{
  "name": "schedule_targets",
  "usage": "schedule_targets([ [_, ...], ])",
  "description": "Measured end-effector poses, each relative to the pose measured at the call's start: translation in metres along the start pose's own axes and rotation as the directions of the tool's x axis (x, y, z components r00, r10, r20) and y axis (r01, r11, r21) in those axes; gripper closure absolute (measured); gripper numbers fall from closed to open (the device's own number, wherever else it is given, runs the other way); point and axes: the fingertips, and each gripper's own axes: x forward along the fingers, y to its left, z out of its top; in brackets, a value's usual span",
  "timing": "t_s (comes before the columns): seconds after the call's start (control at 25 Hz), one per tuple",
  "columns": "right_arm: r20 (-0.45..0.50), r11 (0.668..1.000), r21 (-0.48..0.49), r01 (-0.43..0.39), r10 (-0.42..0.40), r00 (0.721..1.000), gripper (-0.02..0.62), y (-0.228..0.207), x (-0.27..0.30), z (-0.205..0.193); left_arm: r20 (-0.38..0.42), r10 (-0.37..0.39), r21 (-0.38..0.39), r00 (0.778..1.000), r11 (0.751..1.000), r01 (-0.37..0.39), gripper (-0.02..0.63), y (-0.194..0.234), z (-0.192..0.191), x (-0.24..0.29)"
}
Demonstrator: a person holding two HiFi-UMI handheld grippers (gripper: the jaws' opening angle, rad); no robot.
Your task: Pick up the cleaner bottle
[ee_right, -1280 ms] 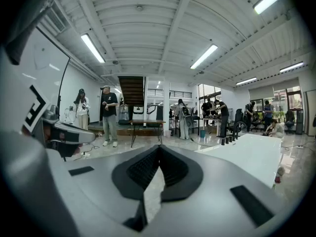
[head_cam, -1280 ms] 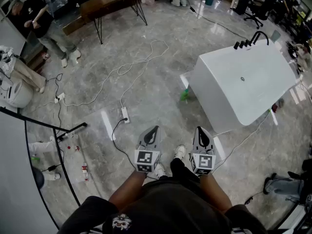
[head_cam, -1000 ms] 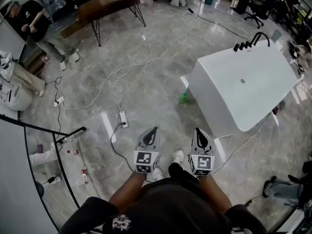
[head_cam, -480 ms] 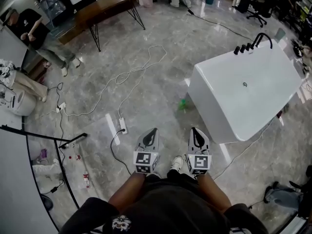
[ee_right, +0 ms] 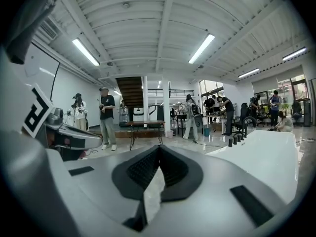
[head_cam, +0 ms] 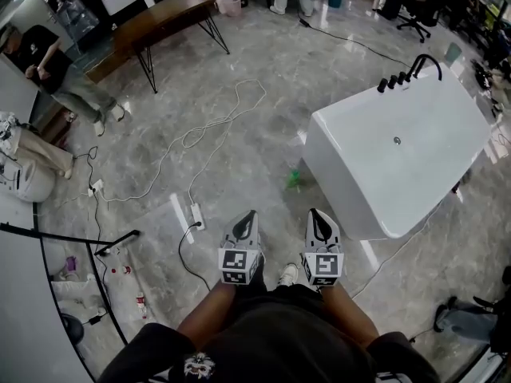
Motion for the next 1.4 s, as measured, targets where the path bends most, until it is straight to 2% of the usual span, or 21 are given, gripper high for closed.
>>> schedule_targets([
  [0.24, -0.003, 0.999, -0.018, 0.047, -0.047, 0.999, 0.578, -0.002, 0.04, 0.006, 0.02, -0.072, -0.008, 0.997, 0.997, 0.073, 0.6, 0.022, 0.016, 0.038],
  [0.48, -0.017, 0.995, -0.002, 0.1, -0.1, 0.995, 0.578, -0.006, 0.094, 0.013, -0.002, -0.145, 0.017, 0.989, 0.989, 0.145, 0.6, 0.058, 0.028, 0.091],
  [0.64, -0.038, 0.992, 0.009, 0.13, -0.129, 0.991, 0.578, -0.014, 0.128, 0.012, -0.02, -0.174, 0.002, 0.985, 0.985, 0.174, 0.6, 0.079, 0.035, 0.127],
  [0.84, -0.047, 0.982, 0.017, 0.19, -0.19, 0.981, 0.578, -0.025, 0.162, 0.008, -0.044, -0.237, 0.016, 0.971, 0.971, 0.238, 0.6, 0.096, 0.033, 0.166],
  [1.12, -0.055, 0.961, 0.039, 0.273, -0.271, 0.961, 0.578, -0.048, 0.187, 0.006, -0.059, -0.274, 0.1, 0.96, 0.955, 0.279, 0.6, 0.11, 0.037, 0.218],
  [1.28, -0.081, 0.96, 0.065, 0.273, -0.267, 0.96, 0.578, -0.057, 0.195, -0.002, -0.069, -0.288, 0.088, 0.955, 0.952, 0.294, 0.6, 0.101, 0.046, 0.234],
  [1.4, -0.095, 0.962, 0.075, 0.262, -0.255, 0.962, 0.578, -0.068, 0.2, -0.012, -0.076, -0.284, 0.068, 0.956, 0.955, 0.289, 0.6, 0.092, 0.038, 0.246],
])
